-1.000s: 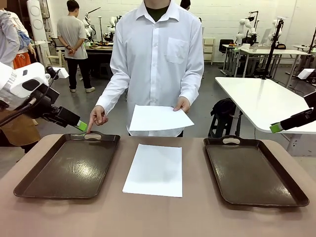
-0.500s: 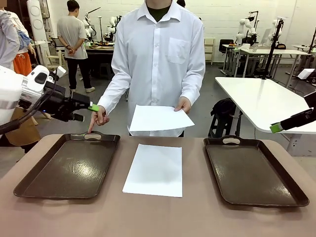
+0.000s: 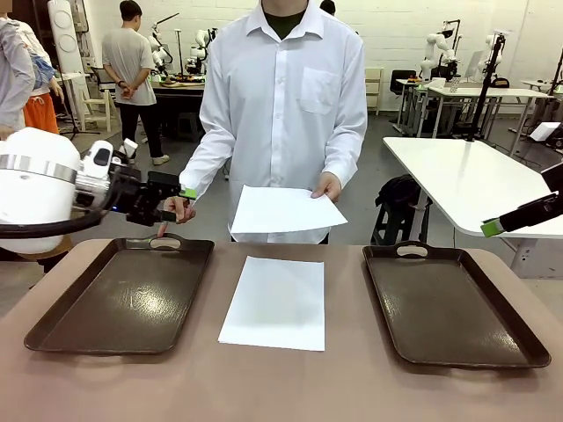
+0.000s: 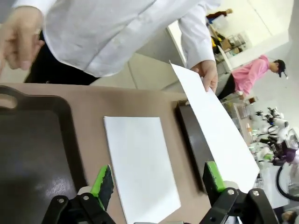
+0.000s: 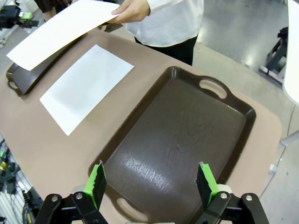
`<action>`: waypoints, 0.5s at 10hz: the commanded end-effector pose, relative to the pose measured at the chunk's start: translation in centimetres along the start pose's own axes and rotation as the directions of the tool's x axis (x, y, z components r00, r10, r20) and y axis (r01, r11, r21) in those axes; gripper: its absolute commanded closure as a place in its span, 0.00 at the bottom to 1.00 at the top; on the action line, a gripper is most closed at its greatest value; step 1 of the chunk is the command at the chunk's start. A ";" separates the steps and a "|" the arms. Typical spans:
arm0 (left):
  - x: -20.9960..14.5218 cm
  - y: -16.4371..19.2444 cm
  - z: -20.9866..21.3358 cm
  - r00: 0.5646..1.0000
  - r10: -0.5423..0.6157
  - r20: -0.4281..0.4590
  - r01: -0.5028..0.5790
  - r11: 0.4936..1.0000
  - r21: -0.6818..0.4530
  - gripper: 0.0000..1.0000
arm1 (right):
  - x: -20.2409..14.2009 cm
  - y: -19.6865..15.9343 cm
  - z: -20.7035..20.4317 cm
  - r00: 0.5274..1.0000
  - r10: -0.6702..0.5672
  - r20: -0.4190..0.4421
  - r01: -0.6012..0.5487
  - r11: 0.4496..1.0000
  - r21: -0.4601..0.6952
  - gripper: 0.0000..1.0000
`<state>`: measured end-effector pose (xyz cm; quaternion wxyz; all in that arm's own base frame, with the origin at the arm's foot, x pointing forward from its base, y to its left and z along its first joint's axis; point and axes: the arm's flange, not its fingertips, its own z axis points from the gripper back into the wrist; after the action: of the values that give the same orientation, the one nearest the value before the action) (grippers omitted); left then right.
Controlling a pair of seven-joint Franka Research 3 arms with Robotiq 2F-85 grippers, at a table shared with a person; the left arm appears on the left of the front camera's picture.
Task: Sort the A4 documents.
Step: Receive the A4 Paper.
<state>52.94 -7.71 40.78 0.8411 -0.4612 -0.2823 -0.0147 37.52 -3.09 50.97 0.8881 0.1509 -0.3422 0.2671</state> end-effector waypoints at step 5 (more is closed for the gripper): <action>3.1 1.3 -6.5 0.985 0.160 -0.064 -0.170 0.966 -0.195 0.00 | -0.1 -0.1 -0.3 1.000 -0.004 0.007 0.004 1.000 0.017 0.00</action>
<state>58.52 -11.37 38.30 0.7986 -0.5569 -0.2282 0.0084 37.52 -3.07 50.97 0.8882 0.1512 -0.3421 0.2669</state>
